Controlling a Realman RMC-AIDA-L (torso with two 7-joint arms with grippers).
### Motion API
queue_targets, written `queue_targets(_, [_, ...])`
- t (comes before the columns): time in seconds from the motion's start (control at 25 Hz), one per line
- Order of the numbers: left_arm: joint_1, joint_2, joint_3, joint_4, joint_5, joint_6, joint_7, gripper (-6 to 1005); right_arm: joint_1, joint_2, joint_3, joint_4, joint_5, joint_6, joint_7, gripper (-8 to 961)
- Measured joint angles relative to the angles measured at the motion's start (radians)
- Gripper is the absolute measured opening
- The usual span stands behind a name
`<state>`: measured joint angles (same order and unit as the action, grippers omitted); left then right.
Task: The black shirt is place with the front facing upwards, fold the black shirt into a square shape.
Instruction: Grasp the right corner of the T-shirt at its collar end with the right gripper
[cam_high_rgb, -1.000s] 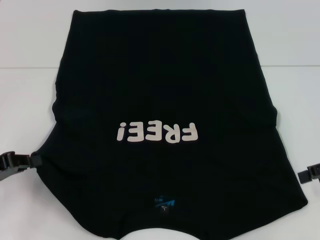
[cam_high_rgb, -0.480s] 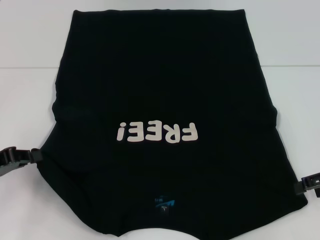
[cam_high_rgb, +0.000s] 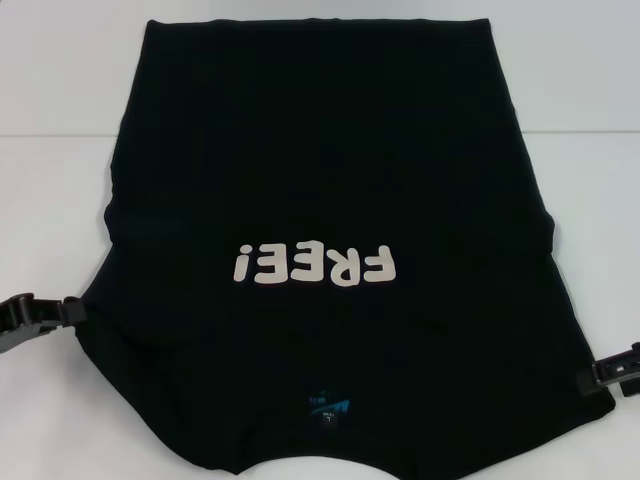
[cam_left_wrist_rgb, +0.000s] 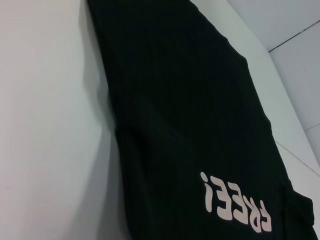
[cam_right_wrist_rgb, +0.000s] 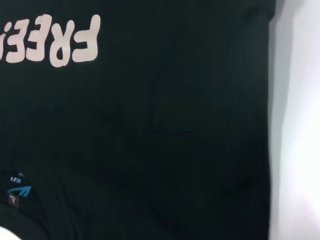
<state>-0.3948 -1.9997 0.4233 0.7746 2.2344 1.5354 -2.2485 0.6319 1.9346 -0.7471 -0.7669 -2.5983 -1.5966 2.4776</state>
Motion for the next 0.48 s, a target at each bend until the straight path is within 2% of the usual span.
queue_targets(0.48, [0.005,-0.002,0.0,0.0,-0.005,0.0,0.0,1,0.006,0.018,-0.013,0.001,-0.001,0.005,-0.008,853])
